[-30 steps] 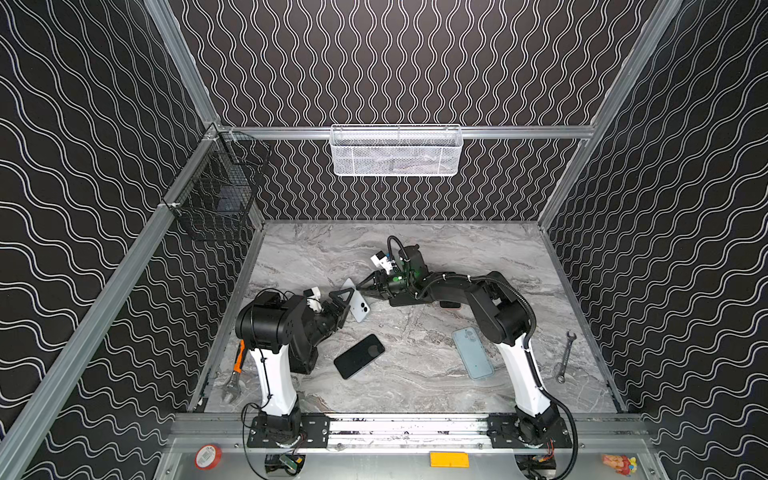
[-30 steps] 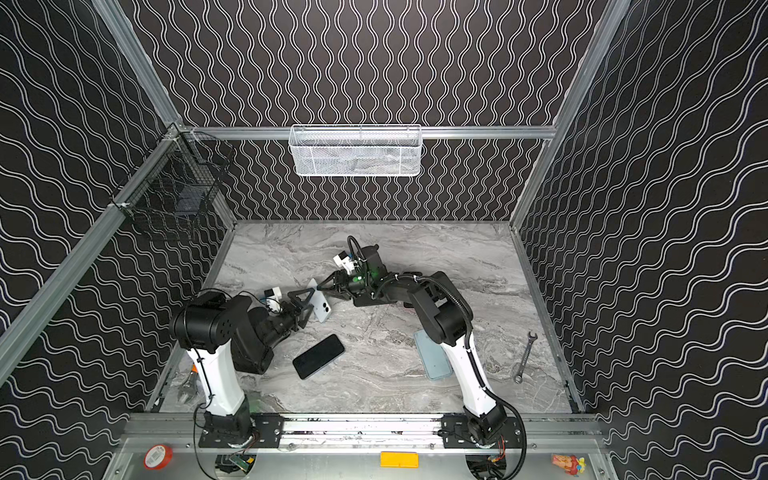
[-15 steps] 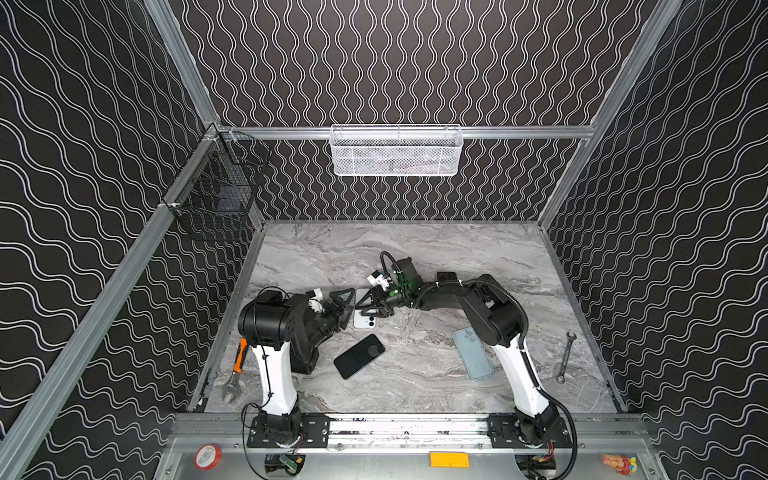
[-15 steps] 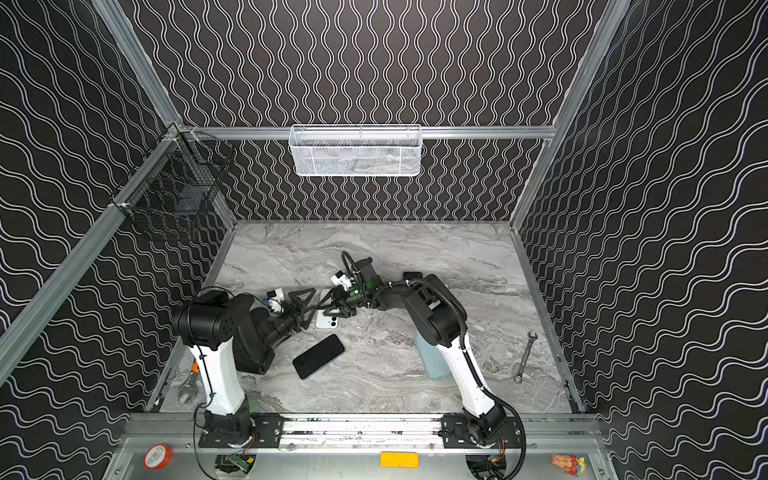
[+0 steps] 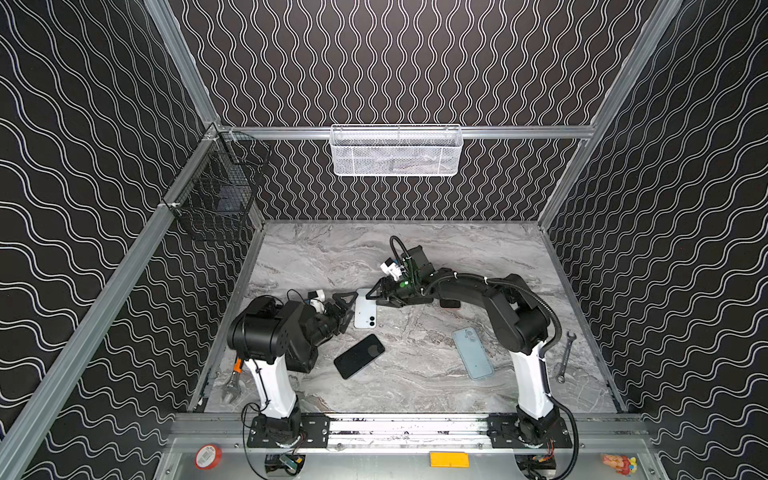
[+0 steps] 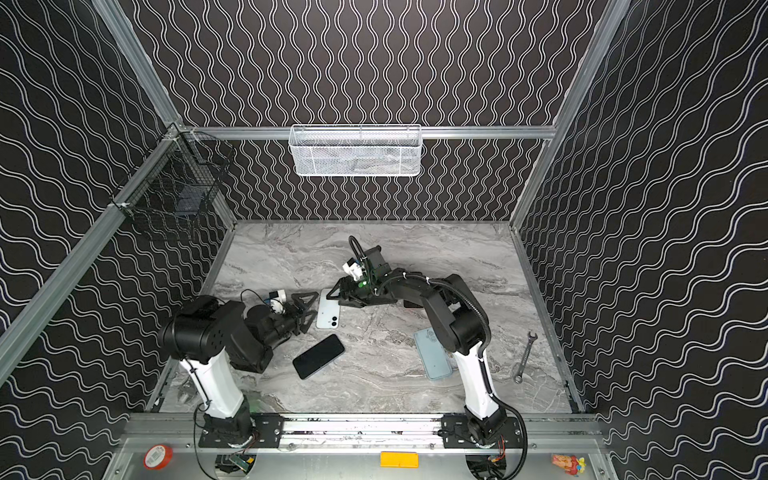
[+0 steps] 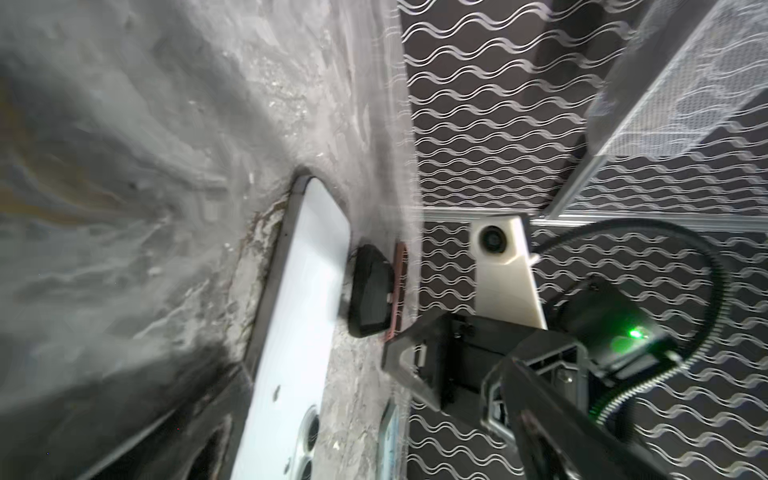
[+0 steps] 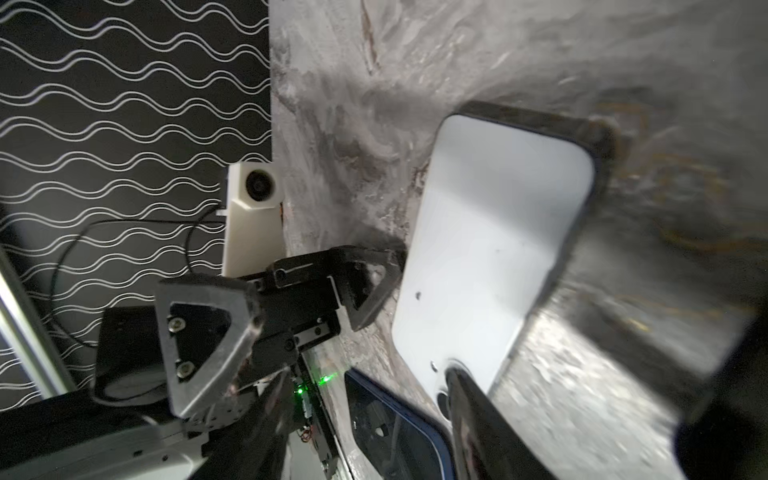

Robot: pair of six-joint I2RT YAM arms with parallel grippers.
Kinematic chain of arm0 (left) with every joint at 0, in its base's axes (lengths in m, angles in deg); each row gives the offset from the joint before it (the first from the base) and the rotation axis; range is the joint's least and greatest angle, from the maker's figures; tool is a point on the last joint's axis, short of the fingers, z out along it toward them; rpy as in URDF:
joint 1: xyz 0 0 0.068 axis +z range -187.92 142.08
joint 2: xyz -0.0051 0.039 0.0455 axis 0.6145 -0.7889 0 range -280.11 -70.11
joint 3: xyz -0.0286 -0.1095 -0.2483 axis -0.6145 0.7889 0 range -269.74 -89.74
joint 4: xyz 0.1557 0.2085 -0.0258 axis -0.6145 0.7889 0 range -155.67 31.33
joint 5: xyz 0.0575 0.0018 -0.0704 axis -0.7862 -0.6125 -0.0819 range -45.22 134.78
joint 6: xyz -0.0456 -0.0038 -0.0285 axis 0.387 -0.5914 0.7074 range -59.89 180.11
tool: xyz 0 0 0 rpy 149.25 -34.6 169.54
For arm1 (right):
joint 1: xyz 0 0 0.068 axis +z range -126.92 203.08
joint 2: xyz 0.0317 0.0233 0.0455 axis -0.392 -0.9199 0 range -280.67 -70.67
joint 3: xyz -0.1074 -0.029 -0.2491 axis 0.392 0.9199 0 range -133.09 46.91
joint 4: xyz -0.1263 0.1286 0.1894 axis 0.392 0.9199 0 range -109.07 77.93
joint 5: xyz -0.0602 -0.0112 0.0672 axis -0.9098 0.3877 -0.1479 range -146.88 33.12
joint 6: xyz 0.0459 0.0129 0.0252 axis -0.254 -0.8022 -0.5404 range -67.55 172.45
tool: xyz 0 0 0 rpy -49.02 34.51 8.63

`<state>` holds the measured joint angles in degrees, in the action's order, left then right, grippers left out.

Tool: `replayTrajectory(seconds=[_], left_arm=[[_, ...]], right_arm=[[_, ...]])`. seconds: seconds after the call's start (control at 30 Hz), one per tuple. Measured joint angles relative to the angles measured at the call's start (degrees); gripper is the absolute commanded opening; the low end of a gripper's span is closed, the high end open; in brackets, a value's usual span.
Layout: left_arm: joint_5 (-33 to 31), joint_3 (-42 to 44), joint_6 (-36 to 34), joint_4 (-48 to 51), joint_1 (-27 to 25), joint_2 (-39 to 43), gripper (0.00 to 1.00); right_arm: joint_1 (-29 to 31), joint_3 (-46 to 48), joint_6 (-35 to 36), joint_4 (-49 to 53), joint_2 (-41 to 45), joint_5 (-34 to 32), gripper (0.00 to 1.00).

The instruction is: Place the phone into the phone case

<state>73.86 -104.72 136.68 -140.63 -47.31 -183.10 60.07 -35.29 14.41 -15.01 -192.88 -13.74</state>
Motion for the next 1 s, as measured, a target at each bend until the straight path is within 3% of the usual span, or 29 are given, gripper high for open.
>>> replayTrajectory(seconds=[0.13, 0.37, 0.67, 1.0], left_arm=[[-0.8, -2.2, -6.3, 16.7, 0.0, 8.3, 0.98], [-3.6, -4.8, -11.3, 45.7, -1.7, 23.3, 0.98], [-11.6, -5.7, -12.1, 77.1, -3.2, 50.9, 0.98], [-17.1, -8.8, -13.9, 93.3, -3.0, 59.5, 0.98]], right_arm=[[0.1, -1.0, 4.7, 7.4, 0.5, -3.7, 0.68], [-2.7, -11.5, 11.3, 16.7, -3.3, -6.2, 0.70], [0.3, -2.9, 11.9, 18.1, -0.4, -6.0, 0.72], [5.4, -1.2, 6.7, 10.6, -2.0, -3.3, 0.73]])
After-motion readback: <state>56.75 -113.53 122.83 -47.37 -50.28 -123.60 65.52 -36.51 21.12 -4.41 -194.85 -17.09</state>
